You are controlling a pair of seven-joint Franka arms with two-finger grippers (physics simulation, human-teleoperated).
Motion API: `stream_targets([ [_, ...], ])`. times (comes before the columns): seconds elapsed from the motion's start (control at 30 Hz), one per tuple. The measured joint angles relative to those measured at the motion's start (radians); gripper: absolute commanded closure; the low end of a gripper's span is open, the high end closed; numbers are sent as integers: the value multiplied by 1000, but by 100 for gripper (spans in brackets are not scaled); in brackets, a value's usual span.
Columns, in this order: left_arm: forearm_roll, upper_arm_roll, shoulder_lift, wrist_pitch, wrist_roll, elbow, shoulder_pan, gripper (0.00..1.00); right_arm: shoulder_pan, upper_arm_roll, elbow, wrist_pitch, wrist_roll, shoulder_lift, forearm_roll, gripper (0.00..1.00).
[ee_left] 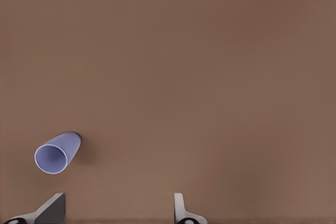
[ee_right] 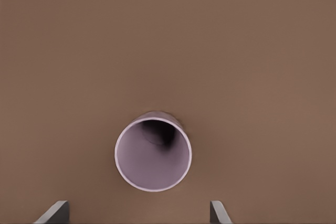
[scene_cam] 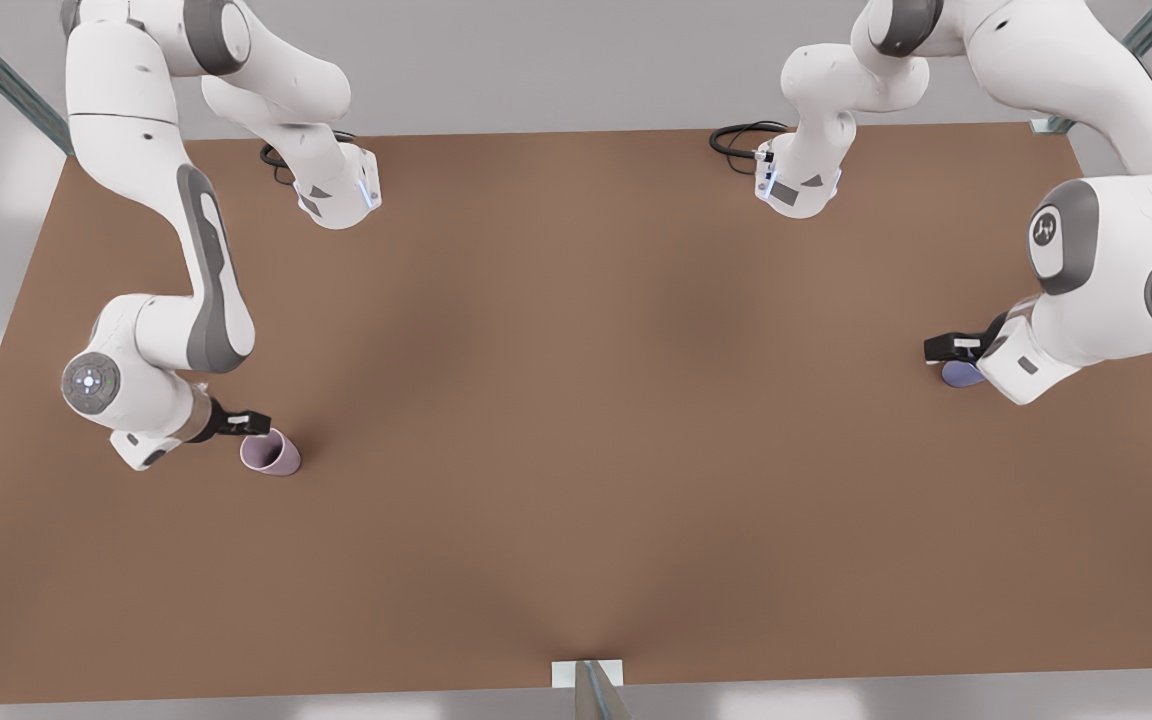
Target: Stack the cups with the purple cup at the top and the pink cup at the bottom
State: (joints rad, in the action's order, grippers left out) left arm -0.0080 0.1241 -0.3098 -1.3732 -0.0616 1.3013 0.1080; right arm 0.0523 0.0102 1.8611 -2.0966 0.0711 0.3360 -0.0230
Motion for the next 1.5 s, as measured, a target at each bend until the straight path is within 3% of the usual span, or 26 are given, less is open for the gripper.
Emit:
stream_targets([
  [0.43, 0, 0, -24, 1, -11, 2, -2, 0, 21, 27, 126, -296, 58, 92, -34, 1],
  [0.47, 0, 0, -25, 1, -11, 2, -2, 0, 21, 27, 128, -310, 62, 97, -35, 13],
  [0.6, 0, 0, -30, 2, -13, 2, -2, 0, 22, 28, 132, -345, 74, 104, -40, 23],
  [0.67, 0, 0, -34, 2, -14, 1, -3, 0, 22, 28, 134, -356, 79, 108, -44, 41],
  [0.77, 0, 1, -39, 1, -15, 1, -4, 0, 21, 27, 134, -366, 86, 121, -63, 43],
  [0.83, 0, 5, -40, 0, -16, 1, -3, 0, 22, 27, 133, -370, 93, 124, -71, 63],
  [0.9, 0, 8, -40, 1, -17, 1, -4, 0, 27, 26, 132, -373, 102, 126, -79, 76],
  [0.93, 0, 9, -40, 1, -17, 1, -4, 0, 28, 26, 132, -374, 107, 127, -81, 79],
  [1.23, -1, 23, -36, 10, -21, 1, -4, 0, 20, 3, 94, -335, 145, 71, -86, 79],
  [1.33, -1, 33, -35, 13, -22, 0, -4, 0, 7, -106, 73, -293, 127, 25, -86, 79],
  [1.4, -1, 36, -37, 13, -24, -1, -4, 0, -81, -147, 10, -269, 92, 30, -86, 79],
  [1.5, -2, 40, -39, 13, -26, -2, -4, 0, -298, -155, -238, -203, 12, 141, -84, 79],
])
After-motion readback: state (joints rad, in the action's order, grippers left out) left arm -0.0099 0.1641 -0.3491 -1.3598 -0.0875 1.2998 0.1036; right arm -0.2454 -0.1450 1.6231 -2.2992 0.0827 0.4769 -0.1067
